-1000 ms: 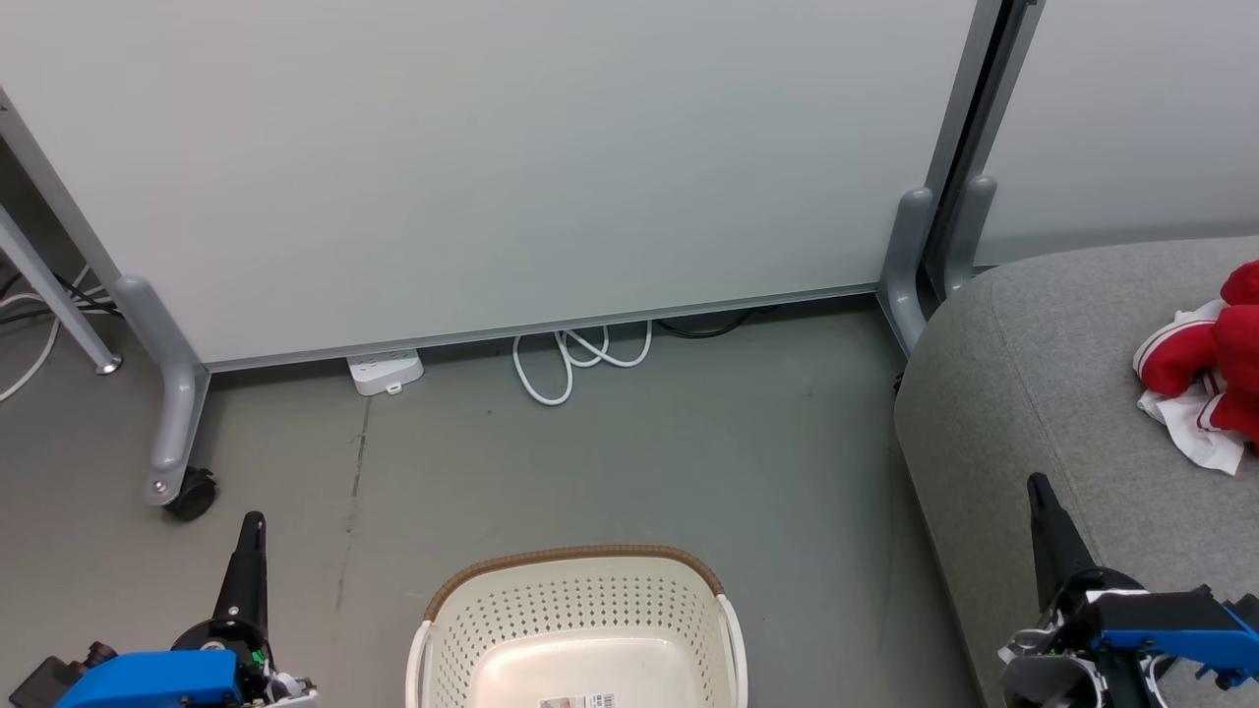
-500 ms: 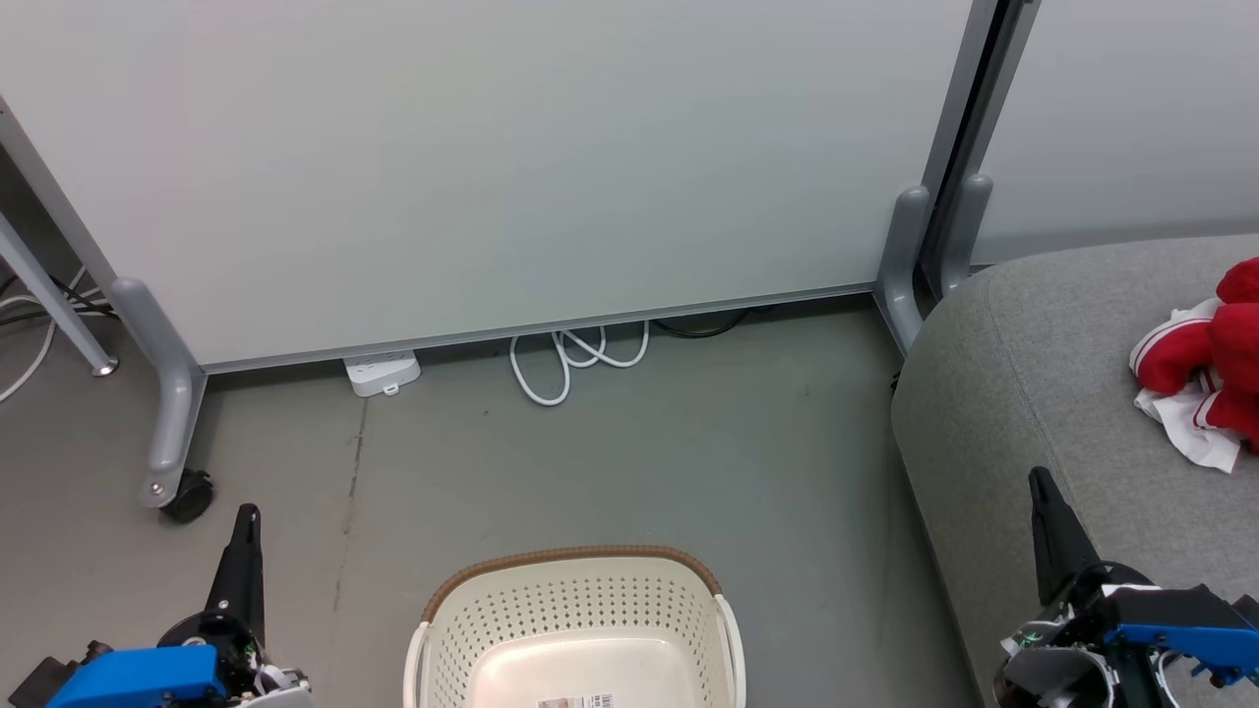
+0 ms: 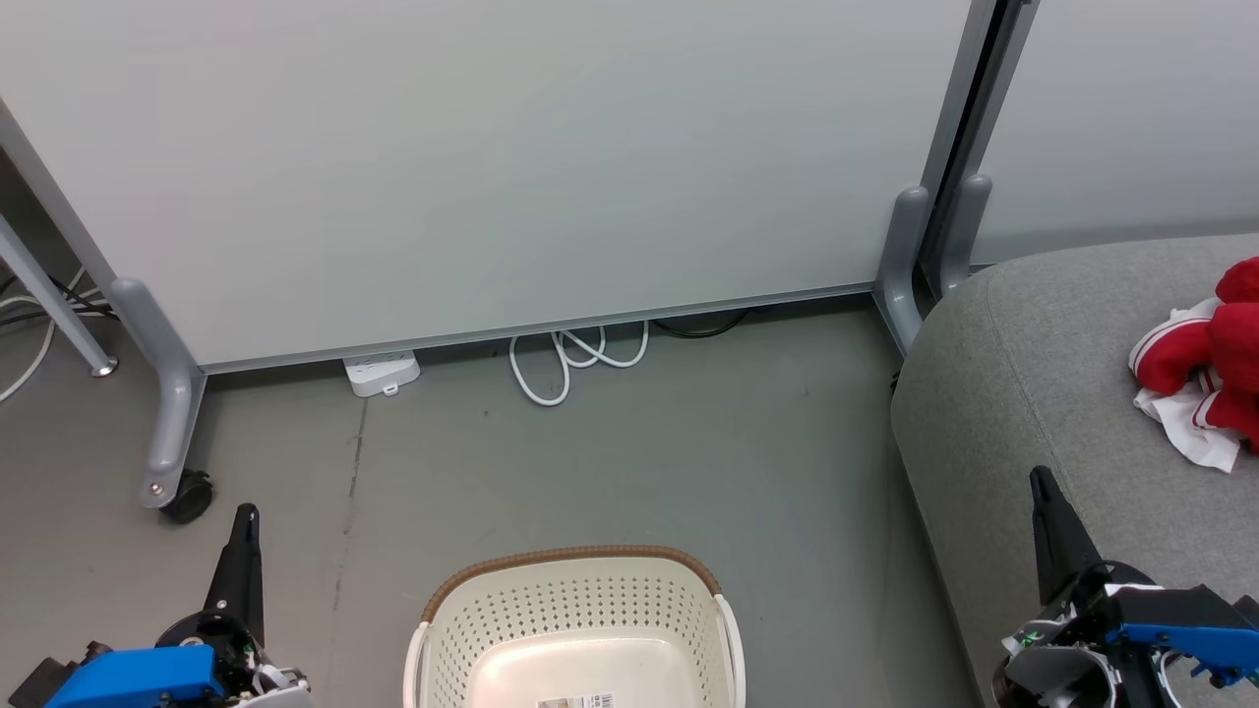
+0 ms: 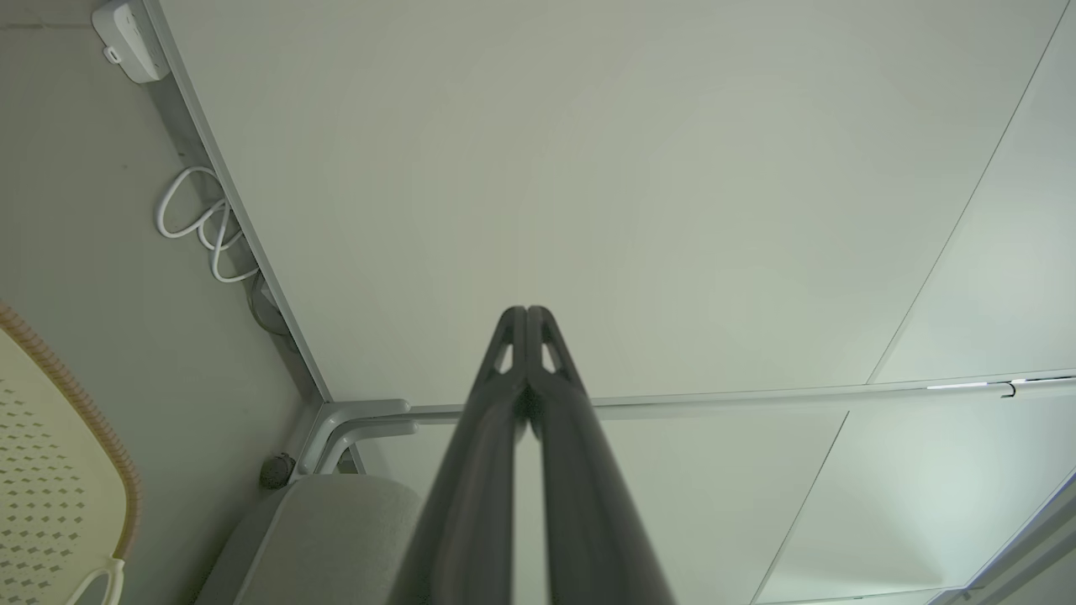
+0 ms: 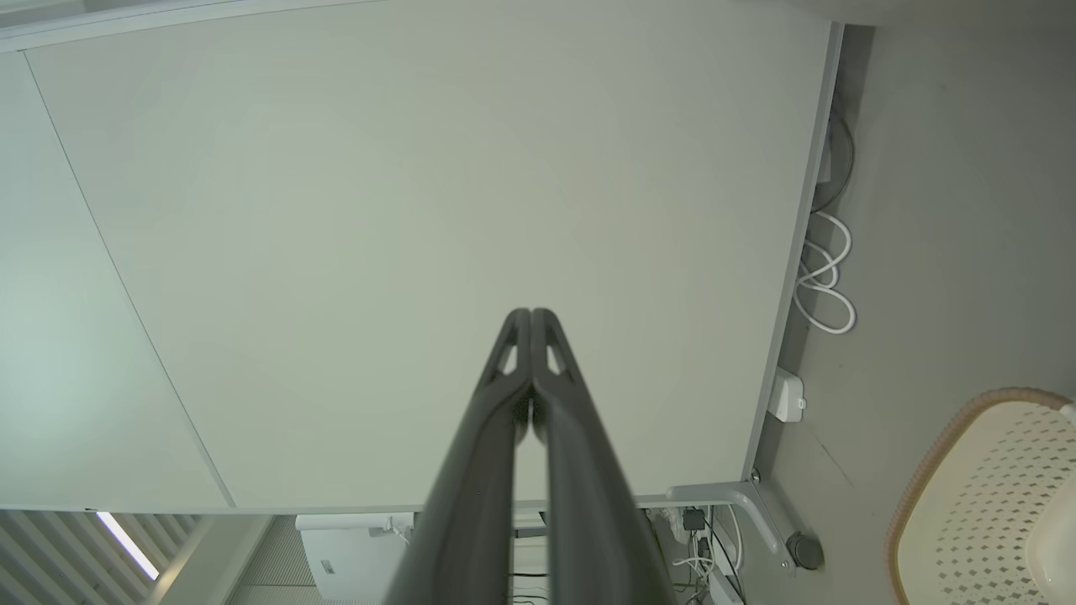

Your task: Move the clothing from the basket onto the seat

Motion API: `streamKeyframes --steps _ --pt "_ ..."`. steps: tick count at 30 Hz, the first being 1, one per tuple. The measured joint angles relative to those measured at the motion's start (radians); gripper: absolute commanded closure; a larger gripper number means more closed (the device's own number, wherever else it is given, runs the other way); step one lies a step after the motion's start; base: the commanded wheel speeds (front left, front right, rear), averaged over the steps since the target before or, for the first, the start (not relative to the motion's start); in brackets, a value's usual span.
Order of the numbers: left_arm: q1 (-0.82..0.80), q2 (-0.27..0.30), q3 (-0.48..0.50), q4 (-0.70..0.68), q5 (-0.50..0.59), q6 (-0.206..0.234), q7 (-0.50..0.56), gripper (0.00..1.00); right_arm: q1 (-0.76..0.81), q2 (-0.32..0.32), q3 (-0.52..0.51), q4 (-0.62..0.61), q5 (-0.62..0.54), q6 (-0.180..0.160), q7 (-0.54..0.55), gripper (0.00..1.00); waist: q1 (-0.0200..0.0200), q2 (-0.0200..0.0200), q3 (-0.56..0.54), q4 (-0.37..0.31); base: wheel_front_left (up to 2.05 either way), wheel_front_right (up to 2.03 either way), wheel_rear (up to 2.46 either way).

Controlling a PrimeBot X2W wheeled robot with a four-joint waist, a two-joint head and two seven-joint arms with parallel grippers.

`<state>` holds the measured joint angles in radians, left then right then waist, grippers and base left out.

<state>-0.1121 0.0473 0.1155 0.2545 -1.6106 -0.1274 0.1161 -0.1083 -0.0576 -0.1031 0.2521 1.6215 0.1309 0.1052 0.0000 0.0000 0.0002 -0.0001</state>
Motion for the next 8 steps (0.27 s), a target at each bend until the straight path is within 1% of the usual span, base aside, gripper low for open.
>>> streamKeyframes --steps 8 --pt "0.000 0.000 0.000 0.000 0.000 0.000 0.000 1.00 0.000 0.000 -0.001 0.000 0.000 0.000 0.000 1.00 0.0000 0.0000 0.000 0.000 0.00 0.00 0.00"
